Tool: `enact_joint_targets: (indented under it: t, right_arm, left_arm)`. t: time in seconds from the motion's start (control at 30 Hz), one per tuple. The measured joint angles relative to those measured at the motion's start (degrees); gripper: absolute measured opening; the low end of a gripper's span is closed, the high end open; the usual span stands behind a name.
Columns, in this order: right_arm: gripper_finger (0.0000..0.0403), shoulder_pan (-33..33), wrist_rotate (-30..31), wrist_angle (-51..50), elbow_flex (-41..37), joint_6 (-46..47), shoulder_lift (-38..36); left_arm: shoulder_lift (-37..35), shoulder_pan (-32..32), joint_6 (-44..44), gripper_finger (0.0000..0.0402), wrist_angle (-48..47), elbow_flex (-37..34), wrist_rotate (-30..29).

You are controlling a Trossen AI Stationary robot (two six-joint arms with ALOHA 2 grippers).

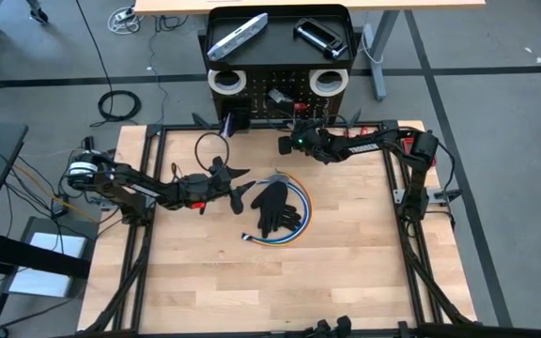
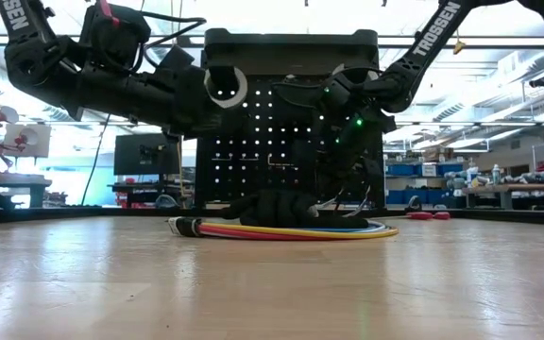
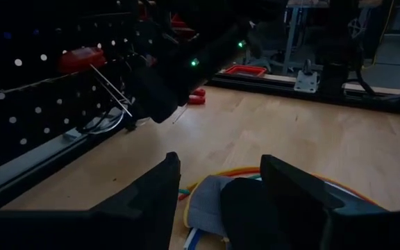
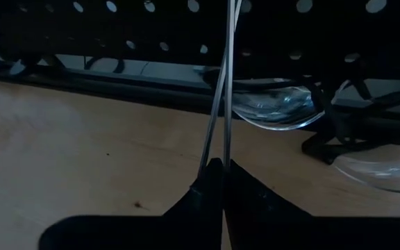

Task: Hang tools onto peg board
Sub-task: Hang the red allen wrench on the peg board

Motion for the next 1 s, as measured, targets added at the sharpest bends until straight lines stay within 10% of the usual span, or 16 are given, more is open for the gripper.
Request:
enact_joint_targets:
  t: [1.0]
  right_arm:
    - [0.0143, 2.36, 4.85, -4.84, -0.09, -7.09, -9.1]
  left_arm:
    - [0.0, 0.0, -0.02, 0.0207, -1.42, 0.0, -1.38]
